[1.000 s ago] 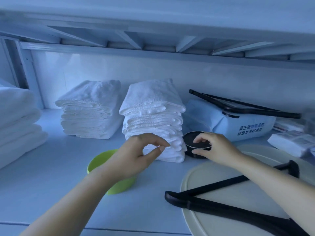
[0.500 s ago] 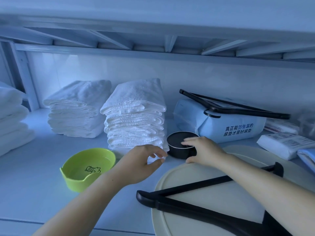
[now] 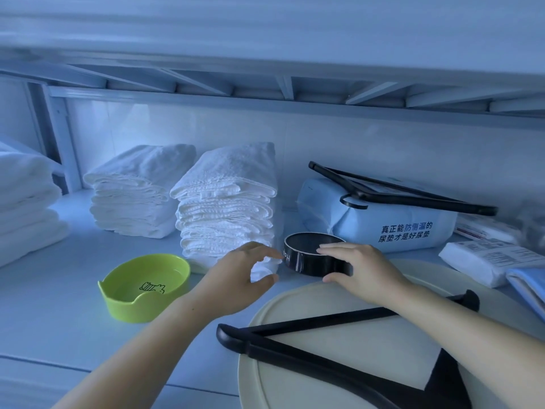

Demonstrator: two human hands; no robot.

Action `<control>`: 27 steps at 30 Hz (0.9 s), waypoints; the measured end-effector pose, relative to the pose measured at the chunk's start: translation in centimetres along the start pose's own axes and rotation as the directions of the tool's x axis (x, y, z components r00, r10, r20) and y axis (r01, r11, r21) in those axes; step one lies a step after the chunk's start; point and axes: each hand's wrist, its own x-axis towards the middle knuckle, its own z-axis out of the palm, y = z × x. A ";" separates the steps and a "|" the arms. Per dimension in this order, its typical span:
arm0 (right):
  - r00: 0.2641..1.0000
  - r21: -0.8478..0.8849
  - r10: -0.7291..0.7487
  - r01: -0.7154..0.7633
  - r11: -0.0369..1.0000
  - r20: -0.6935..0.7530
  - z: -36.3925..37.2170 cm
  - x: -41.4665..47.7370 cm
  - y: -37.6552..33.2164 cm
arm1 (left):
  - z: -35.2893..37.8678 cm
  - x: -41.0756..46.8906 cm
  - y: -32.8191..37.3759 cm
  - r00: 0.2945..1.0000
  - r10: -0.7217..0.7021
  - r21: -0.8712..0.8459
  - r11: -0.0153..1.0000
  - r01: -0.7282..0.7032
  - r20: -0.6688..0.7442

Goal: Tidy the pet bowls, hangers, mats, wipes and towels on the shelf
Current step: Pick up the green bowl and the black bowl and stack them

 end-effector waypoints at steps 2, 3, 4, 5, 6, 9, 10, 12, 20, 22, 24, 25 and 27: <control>0.999 0.063 -0.006 0.009 0.998 -0.049 -1.0 -0.9 -0.6 | 0.1 -0.1 0.3 0.999 0.020 0.012 1.000 -0.019 -0.035; 0.998 0.097 -0.009 0.016 0.995 -0.067 -1.5 -1.2 -1.0 | 0.1 -0.2 0.5 0.998 0.027 0.013 1.000 -0.027 -0.053; 0.997 0.132 -0.015 0.026 0.991 -0.080 -2.0 -1.6 -1.5 | 0.0 -0.2 0.6 0.997 0.035 0.009 0.999 -0.035 -0.073; 0.996 0.163 -0.023 0.038 0.986 -0.091 -2.5 -1.9 -1.9 | -0.1 -0.3 0.8 0.994 0.047 0.000 0.999 -0.047 -0.097; 0.994 0.190 -0.032 0.051 0.980 -0.101 -2.8 -2.1 -2.4 | -0.2 -0.4 0.9 0.991 0.061 -0.012 0.998 -0.063 -0.121; 0.990 0.244 -0.071 0.100 0.965 -0.125 -3.5 -2.4 -4.1 | -1.1 -0.7 1.1 0.981 0.089 -0.032 0.995 -0.096 -0.174; 0.988 0.258 -0.088 0.119 0.959 -0.129 -3.5 -2.3 -4.7 | -1.6 -1.0 1.2 0.978 0.093 -0.035 0.994 -0.101 -0.185; 0.984 0.287 -0.120 0.154 0.946 -0.131 -3.4 -1.9 -5.9 | -2.8 -1.6 1.1 0.973 0.109 -0.044 0.992 -0.121 -0.203; 0.981 0.452 -0.166 0.193 0.871 -0.098 -1.3 1.6 -10.8 | -8.2 -6.0 -1.5 0.963 0.030 -0.055 0.997 -0.046 -0.269; 0.979 0.520 -0.180 0.203 0.830 -0.095 -0.8 2.8 -12.6 | -9.8 -7.1 -2.5 0.952 -0.013 -0.064 0.998 -0.007 -0.304; 0.976 0.590 -0.205 0.210 0.779 -0.076 -0.3 4.1 -14.4 | -11.3 -8.1 -3.6 0.939 -0.049 -0.073 0.997 0.025 -0.341; 0.973 0.619 -0.222 0.212 0.756 -0.062 0.0 4.8 -15.3 | -12.1 -8.6 -4.1 0.931 -0.062 -0.080 0.996 0.035 -0.359; 0.966 0.661 -0.257 0.216 0.719 -0.035 0.6 5.9 -17.1 | -13.5 -9.5 -5.1 0.918 -0.084 -0.106 0.993 0.046 -0.388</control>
